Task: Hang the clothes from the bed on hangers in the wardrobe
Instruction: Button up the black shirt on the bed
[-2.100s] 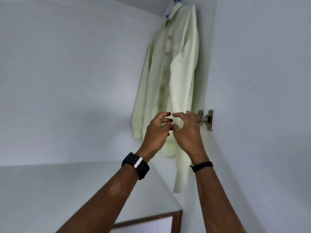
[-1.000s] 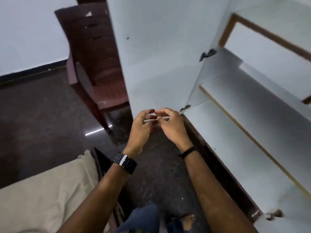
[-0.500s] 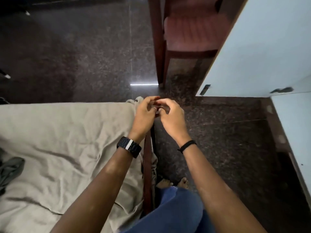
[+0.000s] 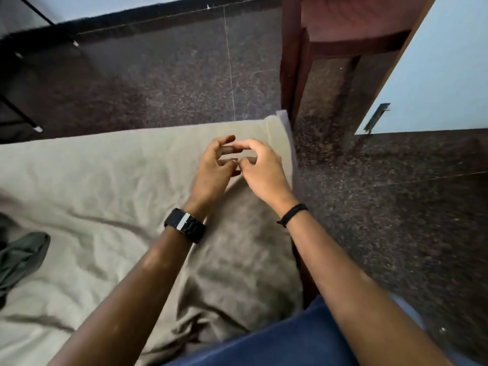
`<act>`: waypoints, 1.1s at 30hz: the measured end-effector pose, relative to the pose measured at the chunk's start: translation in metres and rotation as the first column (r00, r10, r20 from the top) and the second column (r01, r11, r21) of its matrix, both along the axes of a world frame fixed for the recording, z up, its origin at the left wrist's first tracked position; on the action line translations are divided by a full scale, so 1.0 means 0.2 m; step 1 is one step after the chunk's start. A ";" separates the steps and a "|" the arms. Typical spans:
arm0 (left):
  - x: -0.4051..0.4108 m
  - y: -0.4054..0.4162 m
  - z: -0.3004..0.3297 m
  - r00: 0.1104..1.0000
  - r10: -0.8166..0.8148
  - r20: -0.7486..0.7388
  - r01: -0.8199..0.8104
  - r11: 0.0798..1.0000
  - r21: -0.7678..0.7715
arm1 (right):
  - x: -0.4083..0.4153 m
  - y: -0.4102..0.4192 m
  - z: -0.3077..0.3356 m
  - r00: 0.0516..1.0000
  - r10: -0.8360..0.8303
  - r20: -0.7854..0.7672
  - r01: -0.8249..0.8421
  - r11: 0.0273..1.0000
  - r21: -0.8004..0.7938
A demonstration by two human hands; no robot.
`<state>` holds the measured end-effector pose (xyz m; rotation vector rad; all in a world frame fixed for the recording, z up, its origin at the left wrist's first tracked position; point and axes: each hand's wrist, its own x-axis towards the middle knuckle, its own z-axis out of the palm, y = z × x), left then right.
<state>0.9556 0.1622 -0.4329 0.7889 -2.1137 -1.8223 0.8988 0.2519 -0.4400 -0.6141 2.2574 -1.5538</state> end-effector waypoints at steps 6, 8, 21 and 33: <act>0.56 -0.31 -0.05 0.999 -0.035 -0.012 0.036 0.996 0.082 | 0.46 -0.23 0.00 0.994 0.057 0.094 -0.061 0.998 0.033; 0.74 -0.44 -0.04 1.000 -0.003 -0.004 0.003 0.997 0.079 | 0.63 -0.39 0.03 0.989 0.084 0.119 -0.090 0.995 0.044; 1.72 -1.18 0.02 0.863 0.492 -0.114 -0.475 0.713 -0.515 | 1.35 -1.47 0.04 0.807 0.590 0.031 -0.590 0.804 0.069; 2.04 -1.67 -0.01 0.501 0.857 -0.118 -0.720 0.337 -0.607 | 1.74 -1.96 0.14 0.477 0.846 -0.237 -0.819 0.526 0.228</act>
